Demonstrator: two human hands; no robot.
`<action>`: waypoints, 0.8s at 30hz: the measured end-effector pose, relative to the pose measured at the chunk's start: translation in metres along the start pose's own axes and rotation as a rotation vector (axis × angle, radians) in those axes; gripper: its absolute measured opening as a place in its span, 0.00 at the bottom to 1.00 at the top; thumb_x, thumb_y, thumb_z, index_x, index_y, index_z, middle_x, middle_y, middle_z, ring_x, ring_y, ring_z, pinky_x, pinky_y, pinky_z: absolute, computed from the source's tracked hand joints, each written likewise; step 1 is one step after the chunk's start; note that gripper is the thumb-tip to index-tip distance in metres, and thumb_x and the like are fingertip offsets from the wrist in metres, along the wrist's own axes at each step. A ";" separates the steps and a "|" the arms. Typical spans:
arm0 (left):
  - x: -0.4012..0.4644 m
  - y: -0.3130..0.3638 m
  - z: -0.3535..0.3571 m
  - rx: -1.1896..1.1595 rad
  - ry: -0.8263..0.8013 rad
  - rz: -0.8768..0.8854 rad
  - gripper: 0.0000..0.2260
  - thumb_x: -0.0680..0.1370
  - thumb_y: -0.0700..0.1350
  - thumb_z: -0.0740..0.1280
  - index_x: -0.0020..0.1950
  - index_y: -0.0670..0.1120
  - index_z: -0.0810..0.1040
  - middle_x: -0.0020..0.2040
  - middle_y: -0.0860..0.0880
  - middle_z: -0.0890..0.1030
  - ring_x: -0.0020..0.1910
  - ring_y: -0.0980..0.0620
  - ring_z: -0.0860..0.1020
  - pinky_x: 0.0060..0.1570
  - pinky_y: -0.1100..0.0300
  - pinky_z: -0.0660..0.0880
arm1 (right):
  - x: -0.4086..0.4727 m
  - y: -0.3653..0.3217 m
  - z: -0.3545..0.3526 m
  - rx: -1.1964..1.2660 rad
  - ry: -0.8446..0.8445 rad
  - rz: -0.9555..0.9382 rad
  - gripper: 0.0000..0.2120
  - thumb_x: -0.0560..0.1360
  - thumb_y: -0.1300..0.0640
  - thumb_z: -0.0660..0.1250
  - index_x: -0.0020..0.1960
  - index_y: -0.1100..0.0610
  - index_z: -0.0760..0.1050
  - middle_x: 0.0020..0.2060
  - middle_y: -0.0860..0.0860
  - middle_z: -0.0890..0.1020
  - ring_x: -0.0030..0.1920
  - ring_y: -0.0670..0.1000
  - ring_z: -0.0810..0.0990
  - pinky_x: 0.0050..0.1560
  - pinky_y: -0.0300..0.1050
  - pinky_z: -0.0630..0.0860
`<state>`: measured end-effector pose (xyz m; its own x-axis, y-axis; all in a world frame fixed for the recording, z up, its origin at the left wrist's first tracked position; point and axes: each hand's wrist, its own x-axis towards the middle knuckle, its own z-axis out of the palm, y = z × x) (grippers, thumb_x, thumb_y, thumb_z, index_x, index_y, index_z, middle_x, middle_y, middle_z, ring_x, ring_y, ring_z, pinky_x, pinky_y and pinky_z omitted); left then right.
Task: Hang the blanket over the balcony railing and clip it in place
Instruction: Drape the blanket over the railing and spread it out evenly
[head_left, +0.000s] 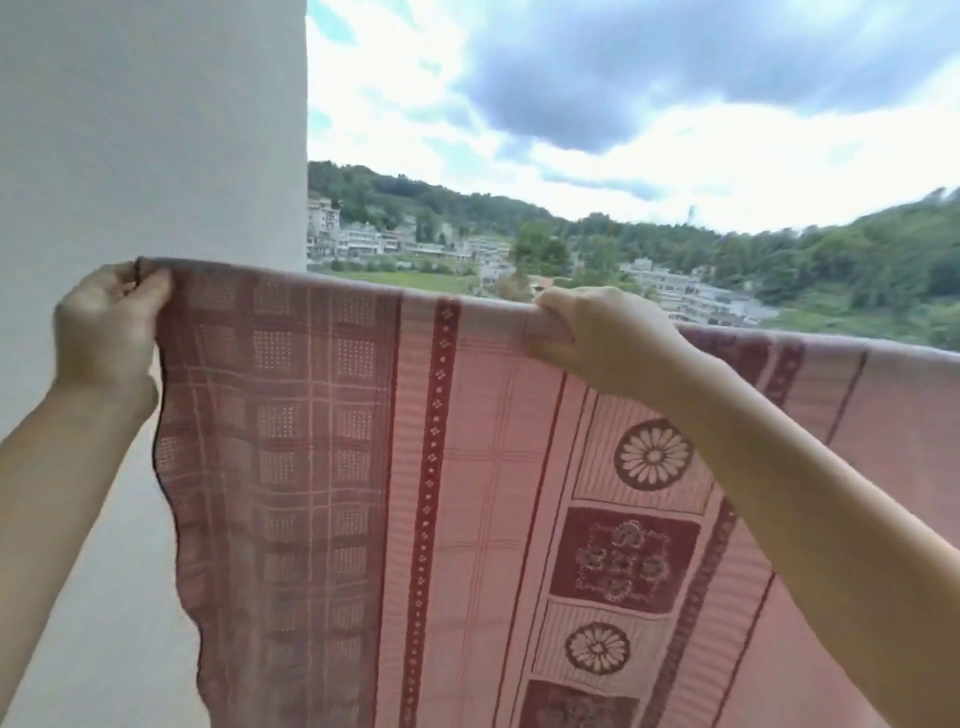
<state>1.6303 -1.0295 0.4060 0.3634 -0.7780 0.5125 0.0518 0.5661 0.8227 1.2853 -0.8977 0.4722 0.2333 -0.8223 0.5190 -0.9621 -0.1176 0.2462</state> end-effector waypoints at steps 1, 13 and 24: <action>0.010 0.000 0.003 0.097 0.048 0.051 0.14 0.71 0.61 0.65 0.47 0.52 0.78 0.45 0.54 0.80 0.40 0.63 0.78 0.33 0.64 0.76 | -0.011 0.011 0.000 0.016 0.008 0.041 0.19 0.74 0.39 0.58 0.55 0.53 0.71 0.48 0.53 0.80 0.45 0.54 0.78 0.44 0.48 0.74; -0.175 0.075 0.216 1.038 -0.581 0.921 0.24 0.75 0.57 0.63 0.64 0.41 0.71 0.58 0.38 0.78 0.55 0.38 0.77 0.56 0.41 0.71 | -0.134 0.149 -0.007 -0.081 0.006 0.386 0.26 0.77 0.45 0.56 0.72 0.51 0.56 0.71 0.53 0.65 0.72 0.55 0.61 0.71 0.60 0.53; -0.409 0.086 0.336 0.595 -0.709 0.936 0.23 0.71 0.40 0.70 0.64 0.40 0.69 0.60 0.37 0.75 0.60 0.37 0.74 0.65 0.36 0.63 | -0.418 0.245 -0.024 -0.109 0.014 0.774 0.24 0.79 0.47 0.51 0.73 0.52 0.56 0.74 0.54 0.59 0.75 0.53 0.53 0.72 0.63 0.44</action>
<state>1.1730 -0.7542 0.3496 -0.5355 -0.2360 0.8109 -0.4320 0.9016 -0.0229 0.9556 -0.5690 0.3354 -0.4961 -0.6409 0.5858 -0.8327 0.5423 -0.1118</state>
